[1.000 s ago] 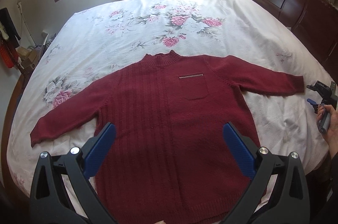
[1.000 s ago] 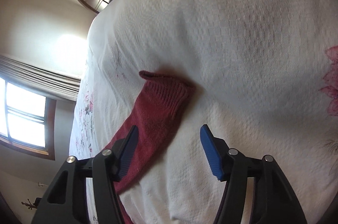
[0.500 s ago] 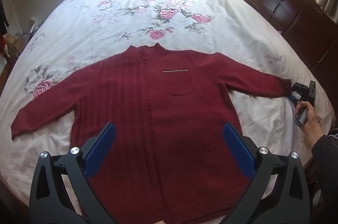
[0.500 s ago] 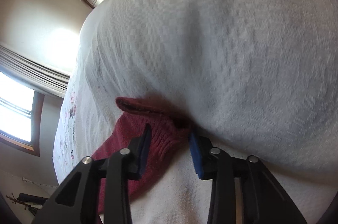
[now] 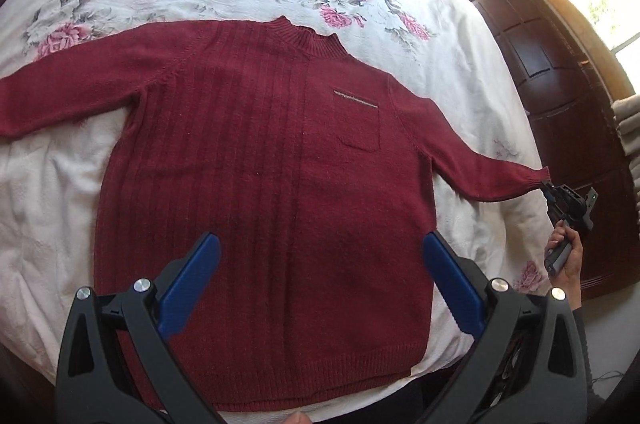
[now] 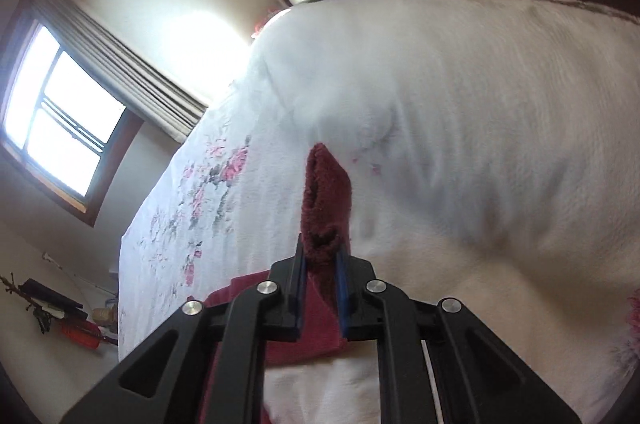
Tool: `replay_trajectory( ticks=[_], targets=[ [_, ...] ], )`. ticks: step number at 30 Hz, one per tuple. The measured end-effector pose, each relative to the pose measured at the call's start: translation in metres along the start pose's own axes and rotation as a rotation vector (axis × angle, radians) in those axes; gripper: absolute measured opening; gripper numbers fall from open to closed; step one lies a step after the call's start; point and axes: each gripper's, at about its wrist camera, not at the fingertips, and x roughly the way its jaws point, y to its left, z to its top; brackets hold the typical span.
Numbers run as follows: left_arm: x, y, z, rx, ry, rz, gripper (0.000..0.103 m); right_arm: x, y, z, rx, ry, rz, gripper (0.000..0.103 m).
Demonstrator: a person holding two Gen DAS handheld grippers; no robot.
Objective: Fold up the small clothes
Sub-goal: 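Carry the cuff across the sweater body with the right gripper while the left gripper grasps it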
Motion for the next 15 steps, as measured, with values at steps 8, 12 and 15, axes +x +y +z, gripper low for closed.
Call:
replay_trajectory(
  ticks=[8,12,15],
  targets=[
    [-0.027,0.026,0.034,-0.073,-0.104,-0.053,0.100,-0.013,0.150,-0.034,-0.208,0.026,0.140,0.012],
    [-0.024,0.026,0.057,-0.057,-0.076,-0.086,0.100,0.017,0.204,-0.071,-0.285,0.074,0.165,0.012],
    [-0.009,0.031,0.075,-0.074,-0.015,-0.166,0.100,0.050,0.233,-0.109,-0.314,0.136,0.179,0.012]
  ],
)
